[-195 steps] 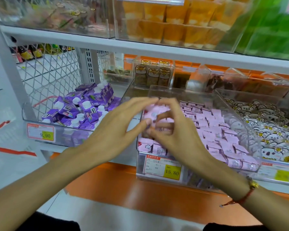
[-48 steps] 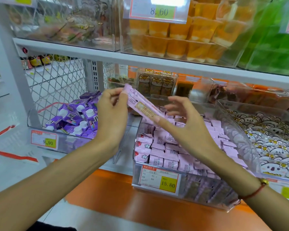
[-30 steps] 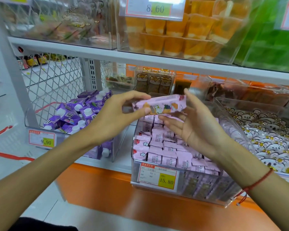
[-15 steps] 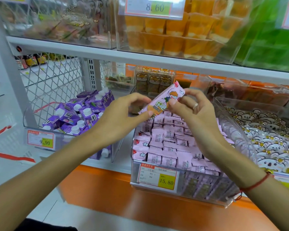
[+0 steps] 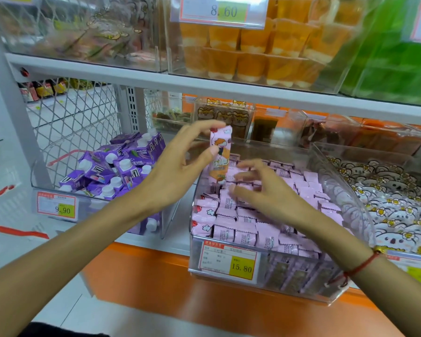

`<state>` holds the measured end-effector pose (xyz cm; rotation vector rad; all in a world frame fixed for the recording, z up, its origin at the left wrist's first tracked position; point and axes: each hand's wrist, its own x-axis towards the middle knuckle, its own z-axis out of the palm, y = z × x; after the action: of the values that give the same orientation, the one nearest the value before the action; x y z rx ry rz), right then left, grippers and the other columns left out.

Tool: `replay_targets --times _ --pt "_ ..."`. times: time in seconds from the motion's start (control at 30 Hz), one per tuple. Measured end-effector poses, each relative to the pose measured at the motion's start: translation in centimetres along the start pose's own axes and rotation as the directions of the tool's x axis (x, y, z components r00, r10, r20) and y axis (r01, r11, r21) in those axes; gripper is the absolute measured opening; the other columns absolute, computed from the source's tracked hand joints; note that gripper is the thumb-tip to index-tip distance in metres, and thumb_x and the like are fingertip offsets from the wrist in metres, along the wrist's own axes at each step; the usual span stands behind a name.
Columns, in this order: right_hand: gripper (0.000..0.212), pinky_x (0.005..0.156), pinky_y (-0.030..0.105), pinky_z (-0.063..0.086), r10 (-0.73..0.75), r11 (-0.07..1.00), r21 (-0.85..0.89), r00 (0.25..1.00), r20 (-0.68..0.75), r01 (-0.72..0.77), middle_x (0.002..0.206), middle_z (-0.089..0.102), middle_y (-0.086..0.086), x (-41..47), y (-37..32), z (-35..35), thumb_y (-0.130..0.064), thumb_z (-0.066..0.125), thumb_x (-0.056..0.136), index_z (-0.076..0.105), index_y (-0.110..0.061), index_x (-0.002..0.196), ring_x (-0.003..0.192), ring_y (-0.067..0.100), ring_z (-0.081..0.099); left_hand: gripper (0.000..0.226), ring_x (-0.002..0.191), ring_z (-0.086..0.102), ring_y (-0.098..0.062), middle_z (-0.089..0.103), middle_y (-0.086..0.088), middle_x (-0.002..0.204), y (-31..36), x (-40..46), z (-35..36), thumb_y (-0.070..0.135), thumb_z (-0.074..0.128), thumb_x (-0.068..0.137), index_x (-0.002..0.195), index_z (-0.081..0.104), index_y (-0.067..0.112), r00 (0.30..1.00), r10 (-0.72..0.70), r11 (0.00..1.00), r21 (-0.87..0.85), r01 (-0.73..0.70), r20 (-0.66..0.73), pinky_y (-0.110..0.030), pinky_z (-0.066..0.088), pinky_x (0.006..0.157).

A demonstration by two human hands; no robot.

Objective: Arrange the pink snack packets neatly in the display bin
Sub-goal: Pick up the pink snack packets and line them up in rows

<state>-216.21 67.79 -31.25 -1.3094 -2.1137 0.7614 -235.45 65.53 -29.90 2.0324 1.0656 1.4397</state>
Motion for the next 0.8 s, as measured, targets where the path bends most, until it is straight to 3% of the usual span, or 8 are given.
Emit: replay_targets --times 0.07,0.17,0.23,0.33,0.53,0.63,0.7,0.8 --pt "0.043 0.101 0.031 0.040 -0.037 0.981 -0.186 0.995 0.093 0.053 0.133 0.053 -0.002 -0.2 0.8 0.2 -0.036 0.057 0.092 0.048 -0.019 0.130 0.122 0.013 0.048 0.031 0.118 0.052 -0.002 0.049 -0.001 0.129 -0.9 -0.4 0.1 0.014 0.052 0.096 0.125 0.052 0.024 0.997 -0.019 0.999 0.049 0.016 0.070 -0.018 0.040 0.102" --pt "0.041 0.103 0.035 0.039 -0.060 0.966 -0.242 0.990 0.124 0.089 0.137 0.050 0.000 -0.3 0.9 0.2 -0.036 0.054 0.094 0.051 -0.018 0.130 0.126 0.016 0.043 0.028 0.116 0.047 0.012 0.049 0.013 0.127 -1.8 -0.8 -0.6 0.024 0.053 0.095 0.122 0.052 0.034 0.982 -0.050 0.973 0.232 0.006 0.182 -0.007 0.036 0.095" --pt "0.042 0.103 0.038 0.039 -0.063 0.966 -0.241 0.989 0.133 0.094 0.137 0.049 0.000 -0.4 1.0 0.1 -0.037 0.053 0.093 0.050 -0.019 0.131 0.127 0.017 0.043 0.026 0.112 0.047 0.011 0.051 0.021 0.124 -1.9 -0.6 -1.3 0.032 0.054 0.094 0.119 0.051 0.039 0.979 -0.026 0.910 0.410 -0.060 0.200 -0.015 0.040 0.089" --pt "0.043 0.099 0.036 0.041 -0.081 0.964 -0.240 0.987 0.136 0.113 0.136 0.050 0.000 -0.3 1.3 0.1 -0.038 0.053 0.093 0.050 -0.018 0.131 0.122 0.017 0.045 0.026 0.111 0.045 -0.004 0.059 0.014 0.114 -1.5 0.1 -1.8 0.035 0.060 0.089 0.114 0.058 0.038 0.977 0.023 0.766 0.624 -0.154 0.213 -0.030 0.040 0.081" --pt "0.040 0.081 0.018 0.037 -0.165 0.940 -0.291 0.984 0.074 0.179 0.129 0.053 -0.003 -0.1 1.2 0.1 -0.037 0.055 0.093 0.050 -0.023 0.130 0.099 0.003 0.049 0.034 0.119 0.035 -0.009 0.048 0.010 0.129 -1.8 0.5 -1.4 0.032 0.037 0.099 0.116 0.066 0.029 0.918 -0.136 0.644 0.737 -0.203 0.372 -0.035 0.036 0.097" --pt "0.036 0.092 0.024 0.035 -0.282 0.912 -0.311 0.959 0.001 0.269 0.132 0.050 -0.008 -0.4 0.3 0.6 -0.037 0.049 0.096 0.048 -0.027 0.130 0.119 0.008 0.041 0.033 0.122 0.036 -0.008 0.048 0.013 0.131 -2.0 0.1 -1.5 0.035 0.036 0.099 0.117 0.063 0.031 0.938 -0.120 0.685 0.711 -0.160 0.326 -0.038 0.038 0.096" --pt "0.036 0.095 0.030 0.035 -0.302 0.884 -0.356 0.951 0.063 0.304 0.131 0.052 -0.008 -0.4 -0.1 1.1 -0.038 0.041 0.098 0.049 -0.027 0.131 0.118 0.011 0.040 0.028 0.115 0.042 -0.006 0.054 0.017 0.124 -2.1 -0.4 -1.5 0.038 0.043 0.097 0.115 0.063 0.031 0.974 -0.069 0.737 0.669 -0.097 0.217 -0.037 0.042 0.091" --pt "0.039 0.101 0.034 0.028 -0.195 0.852 -0.450 0.959 0.204 0.269 0.135 0.050 -0.009 0.2 0.1 1.7 -0.040 0.032 0.101 0.048 -0.027 0.134 0.122 0.013 0.035 0.023 0.105 0.048 -0.007 0.060 0.019 0.113 -2.3 -0.4 -1.4 0.043 0.052 0.093 0.109 0.065 0.032 0.993 -0.042 0.762 0.646 -0.041 0.112 -0.032 0.043 0.082"
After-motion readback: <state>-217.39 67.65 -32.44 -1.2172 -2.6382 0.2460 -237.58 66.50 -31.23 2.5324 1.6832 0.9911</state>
